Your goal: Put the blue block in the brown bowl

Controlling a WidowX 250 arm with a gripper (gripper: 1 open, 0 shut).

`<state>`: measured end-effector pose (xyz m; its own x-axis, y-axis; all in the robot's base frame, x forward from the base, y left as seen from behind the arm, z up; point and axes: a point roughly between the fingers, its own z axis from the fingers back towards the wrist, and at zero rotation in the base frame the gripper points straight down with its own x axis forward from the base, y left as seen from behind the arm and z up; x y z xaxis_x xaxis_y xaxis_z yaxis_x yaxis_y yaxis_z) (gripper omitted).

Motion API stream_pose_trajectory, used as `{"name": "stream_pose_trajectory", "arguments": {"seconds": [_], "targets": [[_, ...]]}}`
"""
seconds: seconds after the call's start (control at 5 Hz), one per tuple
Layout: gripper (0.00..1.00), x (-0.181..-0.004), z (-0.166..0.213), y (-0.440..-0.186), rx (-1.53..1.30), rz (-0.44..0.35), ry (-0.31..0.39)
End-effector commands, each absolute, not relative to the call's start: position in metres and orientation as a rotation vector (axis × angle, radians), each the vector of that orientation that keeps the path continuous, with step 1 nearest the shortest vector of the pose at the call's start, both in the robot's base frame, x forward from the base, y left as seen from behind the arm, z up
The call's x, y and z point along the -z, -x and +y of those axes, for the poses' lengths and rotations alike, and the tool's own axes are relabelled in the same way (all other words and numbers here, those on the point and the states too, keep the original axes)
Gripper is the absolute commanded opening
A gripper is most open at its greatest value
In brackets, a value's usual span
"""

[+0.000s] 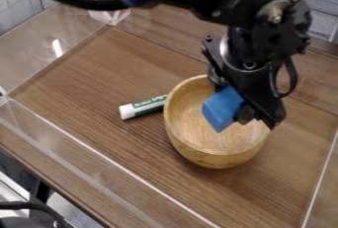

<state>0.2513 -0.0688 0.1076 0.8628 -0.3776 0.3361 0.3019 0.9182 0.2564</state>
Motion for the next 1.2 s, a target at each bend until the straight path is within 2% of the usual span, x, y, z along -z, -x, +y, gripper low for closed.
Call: {"name": "stream_pose_trajectory", "arguments": {"seconds": [0.0,0.4,0.6,1.0], "targets": [[0.00,-0.116,-0.069,-0.256,0.338,-0.434,-0.185],[0.00,-0.107,-0.070,-0.254,0.317,-0.413,-0.174],[1.00,-0.105,-0.071,-0.253,0.305,-0.405,-0.167],[1.00,-0.103,-0.071,-0.255,0.299,-0.390,-0.157]]}}
